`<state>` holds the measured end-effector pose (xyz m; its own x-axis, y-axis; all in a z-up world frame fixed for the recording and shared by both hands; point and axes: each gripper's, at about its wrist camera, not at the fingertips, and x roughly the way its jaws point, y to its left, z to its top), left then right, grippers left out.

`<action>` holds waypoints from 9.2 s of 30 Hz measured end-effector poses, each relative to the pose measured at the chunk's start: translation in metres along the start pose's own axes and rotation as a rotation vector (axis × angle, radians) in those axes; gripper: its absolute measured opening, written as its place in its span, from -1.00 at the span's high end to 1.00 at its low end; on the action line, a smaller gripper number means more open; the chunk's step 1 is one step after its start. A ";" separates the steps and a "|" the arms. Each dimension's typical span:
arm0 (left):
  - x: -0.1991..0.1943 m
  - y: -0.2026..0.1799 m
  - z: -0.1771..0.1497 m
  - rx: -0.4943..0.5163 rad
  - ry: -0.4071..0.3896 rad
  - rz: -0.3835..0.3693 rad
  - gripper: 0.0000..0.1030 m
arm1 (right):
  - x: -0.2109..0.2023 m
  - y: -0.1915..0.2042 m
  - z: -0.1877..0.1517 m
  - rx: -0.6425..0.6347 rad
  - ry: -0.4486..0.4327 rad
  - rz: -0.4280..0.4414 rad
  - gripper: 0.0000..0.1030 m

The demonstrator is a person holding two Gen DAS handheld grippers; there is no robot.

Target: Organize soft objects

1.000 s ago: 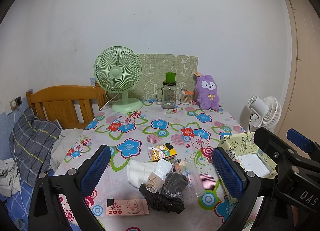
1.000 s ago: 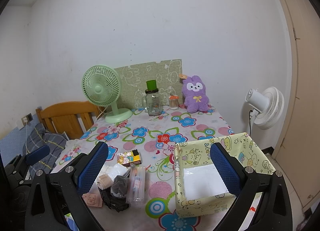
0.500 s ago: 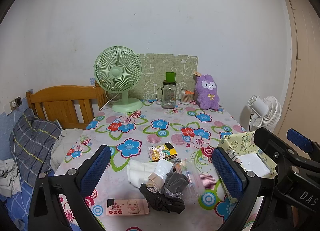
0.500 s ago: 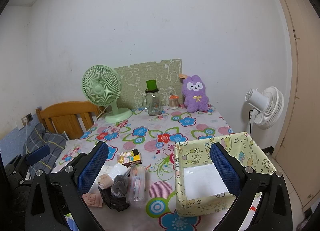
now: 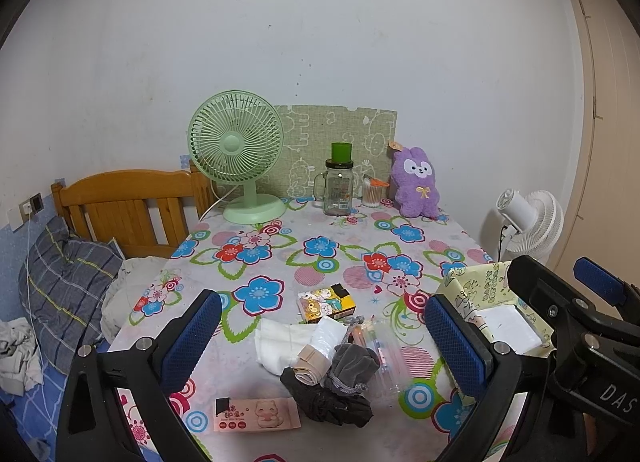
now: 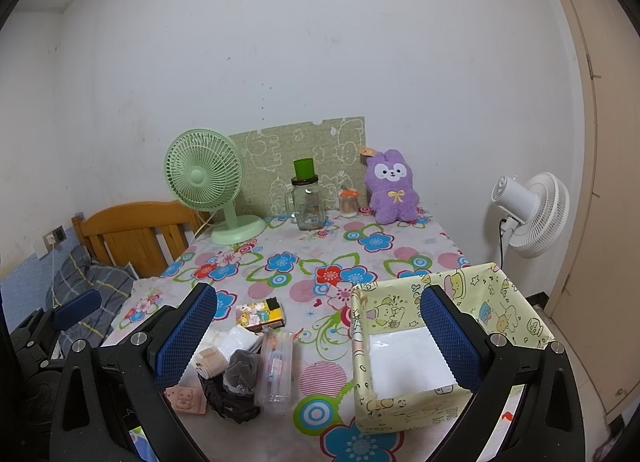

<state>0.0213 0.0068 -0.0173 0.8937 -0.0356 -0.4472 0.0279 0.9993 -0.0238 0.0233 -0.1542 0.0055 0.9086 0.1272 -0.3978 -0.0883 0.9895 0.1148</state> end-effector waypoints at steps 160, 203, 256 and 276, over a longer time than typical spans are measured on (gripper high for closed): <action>0.074 0.005 -0.014 0.079 0.179 -0.161 0.96 | 0.094 0.053 -0.027 0.008 0.258 0.127 0.57; 0.025 -0.081 0.035 0.096 0.056 -0.173 0.97 | 0.026 -0.023 0.039 0.004 0.132 0.085 0.57; 0.127 -0.217 -0.009 0.234 0.260 -0.271 0.13 | 0.101 -0.180 -0.012 0.167 0.265 -0.088 0.57; 0.119 -0.209 -0.002 0.244 0.244 -0.267 -0.95 | 0.091 -0.171 -0.004 0.118 0.229 -0.118 -0.39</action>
<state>0.1207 -0.2068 -0.0673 0.7099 -0.2644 -0.6528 0.3746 0.9266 0.0320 0.1189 -0.3113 -0.0541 0.7929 0.0373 -0.6082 0.0730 0.9851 0.1555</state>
